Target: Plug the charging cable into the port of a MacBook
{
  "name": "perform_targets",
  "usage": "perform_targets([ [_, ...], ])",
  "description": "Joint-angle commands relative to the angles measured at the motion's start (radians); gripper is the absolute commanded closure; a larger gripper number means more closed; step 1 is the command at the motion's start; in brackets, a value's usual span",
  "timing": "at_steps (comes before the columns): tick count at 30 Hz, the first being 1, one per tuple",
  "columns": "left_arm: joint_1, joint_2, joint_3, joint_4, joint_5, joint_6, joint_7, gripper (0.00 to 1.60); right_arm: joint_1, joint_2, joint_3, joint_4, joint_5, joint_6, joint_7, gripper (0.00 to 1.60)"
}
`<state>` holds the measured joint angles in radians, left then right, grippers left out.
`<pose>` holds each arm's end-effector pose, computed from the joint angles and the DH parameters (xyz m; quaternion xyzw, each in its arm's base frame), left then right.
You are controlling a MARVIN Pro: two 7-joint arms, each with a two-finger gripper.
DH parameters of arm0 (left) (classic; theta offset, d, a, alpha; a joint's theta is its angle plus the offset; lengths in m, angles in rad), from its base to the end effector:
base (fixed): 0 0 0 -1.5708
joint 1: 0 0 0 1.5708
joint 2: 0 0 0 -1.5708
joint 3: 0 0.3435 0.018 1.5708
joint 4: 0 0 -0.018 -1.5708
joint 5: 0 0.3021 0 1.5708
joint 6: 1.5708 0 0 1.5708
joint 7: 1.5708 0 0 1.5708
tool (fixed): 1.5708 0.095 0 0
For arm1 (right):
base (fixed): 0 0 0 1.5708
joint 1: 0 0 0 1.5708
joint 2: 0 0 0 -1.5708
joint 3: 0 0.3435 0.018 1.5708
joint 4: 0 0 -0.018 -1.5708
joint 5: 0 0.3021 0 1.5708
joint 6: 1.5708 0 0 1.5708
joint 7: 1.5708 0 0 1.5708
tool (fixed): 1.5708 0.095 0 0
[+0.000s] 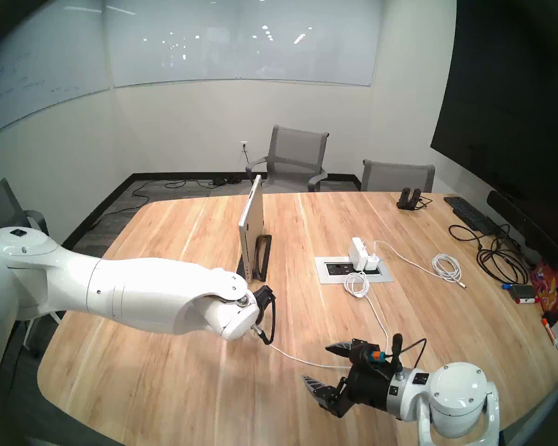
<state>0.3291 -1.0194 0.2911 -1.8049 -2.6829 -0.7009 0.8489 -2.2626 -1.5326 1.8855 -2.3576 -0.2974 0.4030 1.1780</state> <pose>0.4026 -0.1164 -0.2988 0.8900 0.3711 0.2154 0.1544 0.1425 -0.0212 -0.3072 -0.8047 -0.3544 -0.4323 0.2000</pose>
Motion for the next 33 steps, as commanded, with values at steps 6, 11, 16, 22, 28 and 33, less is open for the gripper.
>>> perform_targets([
  [6,0.041,-0.006,0.009,0.028,-0.004,0.006,-0.040,0.00,0.001,0.001,0.003,-0.017,0.000,0.000,0.001,0.00],
  [11,0.041,-0.006,0.009,0.022,-0.007,0.003,-0.045,0.00,0.002,0.000,0.003,-0.017,0.000,0.000,0.002,0.00],
  [16,0.040,-0.006,0.010,0.021,-0.010,-0.001,-0.048,0.00,0.002,0.000,0.003,-0.017,0.000,0.000,0.002,0.00],
  [22,0.039,-0.005,0.011,0.019,-0.010,-0.002,-0.052,0.00,0.002,-0.001,0.003,-0.017,-0.001,-0.001,0.003,0.00],
  [28,0.041,-0.005,0.011,0.020,-0.011,-0.005,-0.062,0.00,0.002,-0.001,0.003,-0.017,-0.001,-0.001,0.003,0.00],
  [33,0.044,-0.008,0.011,0.023,-0.010,-0.008,-0.073,0.01,0.002,-0.002,0.003,-0.017,-0.002,-0.001,0.004,0.00],
])
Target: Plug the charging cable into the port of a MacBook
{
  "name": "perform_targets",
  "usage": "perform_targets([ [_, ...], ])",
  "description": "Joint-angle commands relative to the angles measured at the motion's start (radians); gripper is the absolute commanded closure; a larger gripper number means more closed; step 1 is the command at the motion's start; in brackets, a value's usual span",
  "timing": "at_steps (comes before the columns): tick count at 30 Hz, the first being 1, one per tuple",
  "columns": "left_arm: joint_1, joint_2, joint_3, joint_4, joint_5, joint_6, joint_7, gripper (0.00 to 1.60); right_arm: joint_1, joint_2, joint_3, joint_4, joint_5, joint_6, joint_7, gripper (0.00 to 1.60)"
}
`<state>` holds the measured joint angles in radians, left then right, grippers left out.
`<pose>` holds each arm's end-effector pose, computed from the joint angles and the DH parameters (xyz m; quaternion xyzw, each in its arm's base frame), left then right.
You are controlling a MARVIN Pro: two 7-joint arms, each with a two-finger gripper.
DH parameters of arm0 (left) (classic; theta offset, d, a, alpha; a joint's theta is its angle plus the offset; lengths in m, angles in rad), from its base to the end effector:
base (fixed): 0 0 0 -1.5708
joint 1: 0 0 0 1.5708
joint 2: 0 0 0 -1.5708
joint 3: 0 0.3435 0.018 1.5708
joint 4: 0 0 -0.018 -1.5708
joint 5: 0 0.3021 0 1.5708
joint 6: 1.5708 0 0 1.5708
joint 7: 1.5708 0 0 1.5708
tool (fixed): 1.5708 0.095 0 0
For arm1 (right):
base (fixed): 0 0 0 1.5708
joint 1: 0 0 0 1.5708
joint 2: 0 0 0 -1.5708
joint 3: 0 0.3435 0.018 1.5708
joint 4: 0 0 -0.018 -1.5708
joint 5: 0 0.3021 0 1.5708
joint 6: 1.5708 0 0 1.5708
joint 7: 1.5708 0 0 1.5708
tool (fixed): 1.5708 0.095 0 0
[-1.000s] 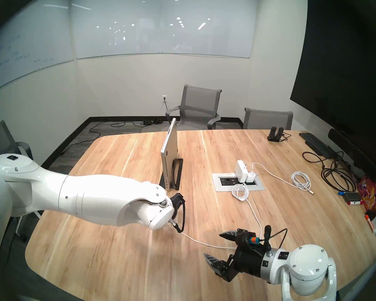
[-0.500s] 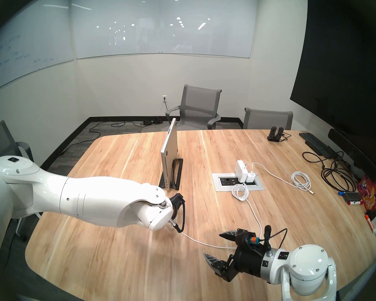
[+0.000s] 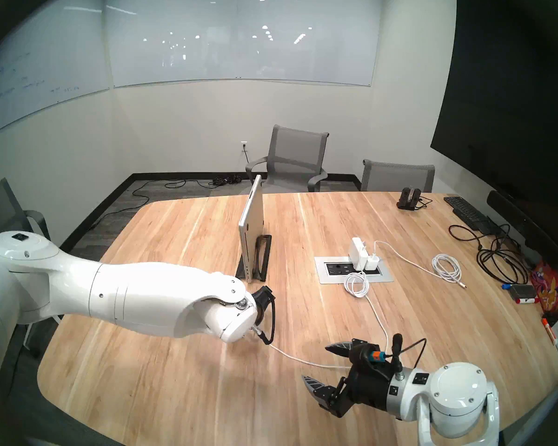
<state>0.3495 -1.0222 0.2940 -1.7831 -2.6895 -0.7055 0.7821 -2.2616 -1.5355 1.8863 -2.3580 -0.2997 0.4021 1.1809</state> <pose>0.4053 -0.1171 -0.3074 0.8836 0.3740 0.2223 0.1732 0.1426 -0.0210 -0.3071 -0.8045 -0.3544 -0.4326 0.2000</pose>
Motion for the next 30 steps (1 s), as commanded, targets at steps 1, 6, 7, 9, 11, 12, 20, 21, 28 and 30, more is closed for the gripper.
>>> perform_targets([
  [1,0.023,-0.006,0.009,0.001,-0.004,-0.003,-0.007,0.04,0.001,0.001,0.003,-0.016,0.001,0.000,0.001,0.00],
  [6,0.019,-0.007,0.009,-0.002,-0.005,-0.005,-0.009,0.21,0.001,0.001,0.003,-0.016,0.000,0.000,0.001,0.00],
  [7,0.018,-0.007,0.009,-0.003,-0.006,-0.006,-0.009,0.27,0.001,0.001,0.003,-0.016,0.000,0.000,0.001,0.00],
  [9,0.016,-0.007,0.010,-0.004,-0.006,-0.006,-0.009,0.34,0.001,0.000,0.003,-0.016,0.000,0.000,0.001,0.00],
  [11,0.015,-0.007,0.012,-0.004,-0.007,-0.007,-0.009,0.41,0.001,0.000,0.003,-0.016,0.000,0.000,0.002,0.00],
  [12,0.014,-0.008,0.012,-0.004,-0.008,-0.008,-0.009,0.43,0.001,0.000,0.003,-0.016,0.000,0.000,0.002,0.00],
  [20,0.014,-0.010,0.017,0.005,-0.012,-0.007,-0.015,0.88,0.002,-0.001,0.003,-0.017,-0.001,0.000,0.002,0.00],
  [21,0.013,-0.010,0.018,0.005,-0.013,-0.006,-0.016,0.90,0.002,-0.001,0.003,-0.017,-0.001,0.000,0.002,0.00],
  [28,0.002,-0.005,0.020,-0.001,-0.012,-0.007,-0.012,1.30,0.002,-0.001,0.003,-0.017,-0.001,0.000,0.003,0.00],
  [30,-0.002,-0.003,0.021,-0.005,-0.011,-0.008,-0.011,1.57,0.002,-0.001,0.003,-0.017,-0.002,0.000,0.003,0.00],
])
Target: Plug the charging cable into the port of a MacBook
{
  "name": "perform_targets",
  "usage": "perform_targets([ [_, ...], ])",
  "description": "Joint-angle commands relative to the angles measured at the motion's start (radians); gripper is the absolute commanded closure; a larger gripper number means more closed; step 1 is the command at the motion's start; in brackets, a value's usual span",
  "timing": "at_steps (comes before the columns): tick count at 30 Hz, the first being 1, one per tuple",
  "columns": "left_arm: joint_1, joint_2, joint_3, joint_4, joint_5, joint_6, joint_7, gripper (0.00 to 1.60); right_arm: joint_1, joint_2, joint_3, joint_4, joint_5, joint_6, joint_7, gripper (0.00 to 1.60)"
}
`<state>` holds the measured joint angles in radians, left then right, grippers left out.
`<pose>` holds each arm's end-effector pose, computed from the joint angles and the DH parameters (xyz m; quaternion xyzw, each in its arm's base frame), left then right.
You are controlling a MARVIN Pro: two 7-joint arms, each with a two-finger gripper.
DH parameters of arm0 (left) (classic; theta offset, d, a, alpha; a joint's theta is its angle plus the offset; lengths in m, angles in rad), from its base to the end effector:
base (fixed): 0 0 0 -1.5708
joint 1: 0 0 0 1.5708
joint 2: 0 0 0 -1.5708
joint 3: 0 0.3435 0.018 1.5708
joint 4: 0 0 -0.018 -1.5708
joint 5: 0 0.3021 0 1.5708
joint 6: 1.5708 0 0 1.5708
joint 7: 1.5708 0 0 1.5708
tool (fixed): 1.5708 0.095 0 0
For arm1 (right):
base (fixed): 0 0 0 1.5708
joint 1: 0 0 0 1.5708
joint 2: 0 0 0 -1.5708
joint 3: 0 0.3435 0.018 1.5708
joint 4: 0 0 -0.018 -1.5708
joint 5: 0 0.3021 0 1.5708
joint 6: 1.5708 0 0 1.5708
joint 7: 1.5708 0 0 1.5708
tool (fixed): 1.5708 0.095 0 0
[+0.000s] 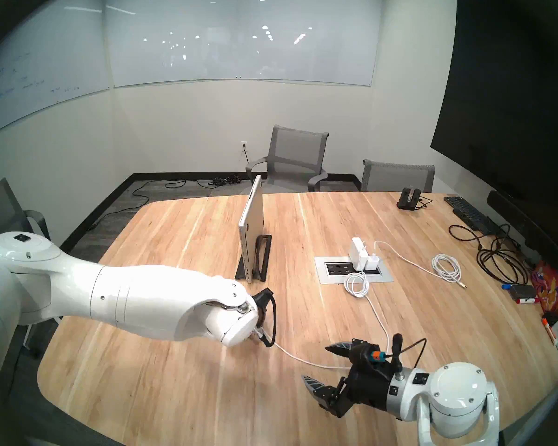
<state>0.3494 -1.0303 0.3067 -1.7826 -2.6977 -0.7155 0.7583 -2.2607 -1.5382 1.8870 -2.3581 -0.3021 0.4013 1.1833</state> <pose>0.4033 -0.1203 -0.3100 0.8829 0.3721 0.2236 0.1787 0.1426 -0.0208 -0.3071 -0.8045 -0.3544 -0.4327 0.1999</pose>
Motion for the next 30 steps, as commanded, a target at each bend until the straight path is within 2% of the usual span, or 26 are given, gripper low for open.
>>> perform_targets([
  [1,-0.004,0.007,0.009,-0.008,-0.001,0.001,0.014,1.60,0.001,0.001,0.003,-0.016,0.001,0.000,0.001,0.00],
  [10,-0.023,0.030,0.012,-0.043,0.009,-0.011,0.018,1.60,0.001,0.000,0.003,-0.016,0.000,0.000,0.002,0.00],
  [18,-0.057,0.086,0.011,-0.137,0.023,-0.042,0.015,1.60,0.002,0.000,0.003,-0.016,-0.001,-0.001,0.003,0.00],
  [30,-0.051,0.145,-0.008,-0.211,0.035,-0.071,-0.016,1.60,0.002,-0.002,0.003,-0.016,-0.002,-0.001,0.004,0.00],
])
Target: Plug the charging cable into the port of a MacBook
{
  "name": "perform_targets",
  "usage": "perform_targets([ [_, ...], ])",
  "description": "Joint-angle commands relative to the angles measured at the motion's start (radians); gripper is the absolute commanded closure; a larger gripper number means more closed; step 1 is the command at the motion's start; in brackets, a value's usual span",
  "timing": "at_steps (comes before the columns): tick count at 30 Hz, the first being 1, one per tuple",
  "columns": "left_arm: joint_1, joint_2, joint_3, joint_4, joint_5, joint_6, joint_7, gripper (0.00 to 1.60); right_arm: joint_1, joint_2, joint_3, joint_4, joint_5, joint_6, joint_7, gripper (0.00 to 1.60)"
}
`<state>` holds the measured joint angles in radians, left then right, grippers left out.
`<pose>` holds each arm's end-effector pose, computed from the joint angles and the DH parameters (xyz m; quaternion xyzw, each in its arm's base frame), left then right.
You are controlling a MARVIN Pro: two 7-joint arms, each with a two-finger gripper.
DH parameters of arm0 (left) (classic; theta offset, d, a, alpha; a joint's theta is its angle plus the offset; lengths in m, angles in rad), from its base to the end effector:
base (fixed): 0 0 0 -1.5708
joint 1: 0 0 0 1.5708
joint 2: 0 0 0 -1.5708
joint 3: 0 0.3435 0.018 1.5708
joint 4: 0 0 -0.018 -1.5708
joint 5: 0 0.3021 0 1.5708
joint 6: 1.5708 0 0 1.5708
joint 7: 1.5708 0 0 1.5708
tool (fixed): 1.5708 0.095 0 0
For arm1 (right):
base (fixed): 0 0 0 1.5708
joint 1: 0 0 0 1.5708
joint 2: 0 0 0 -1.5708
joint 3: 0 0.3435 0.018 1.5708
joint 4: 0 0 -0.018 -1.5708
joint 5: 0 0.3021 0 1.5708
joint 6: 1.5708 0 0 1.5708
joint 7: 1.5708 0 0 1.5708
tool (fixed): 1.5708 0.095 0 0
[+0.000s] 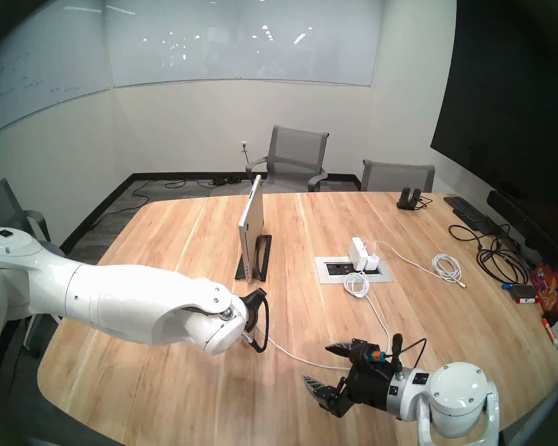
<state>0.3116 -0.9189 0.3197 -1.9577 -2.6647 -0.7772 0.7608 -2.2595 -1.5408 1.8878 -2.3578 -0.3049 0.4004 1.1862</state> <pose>0.3769 -0.0968 -0.2820 0.8761 0.3719 0.2347 0.1975 0.1428 -0.0206 -0.3072 -0.8045 -0.3546 -0.4326 0.1999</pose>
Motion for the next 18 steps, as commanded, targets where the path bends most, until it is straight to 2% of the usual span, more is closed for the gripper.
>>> perform_targets([
  [1,-0.012,0.037,-0.022,-0.039,0.001,-0.009,-0.020,1.60,0.001,0.001,0.003,-0.017,0.001,0.000,0.001,0.00],
  [18,0.026,0.115,-0.046,-0.090,-0.024,0.027,-0.104,1.60,0.001,-0.001,0.003,-0.017,-0.001,0.000,0.003,0.00],
])
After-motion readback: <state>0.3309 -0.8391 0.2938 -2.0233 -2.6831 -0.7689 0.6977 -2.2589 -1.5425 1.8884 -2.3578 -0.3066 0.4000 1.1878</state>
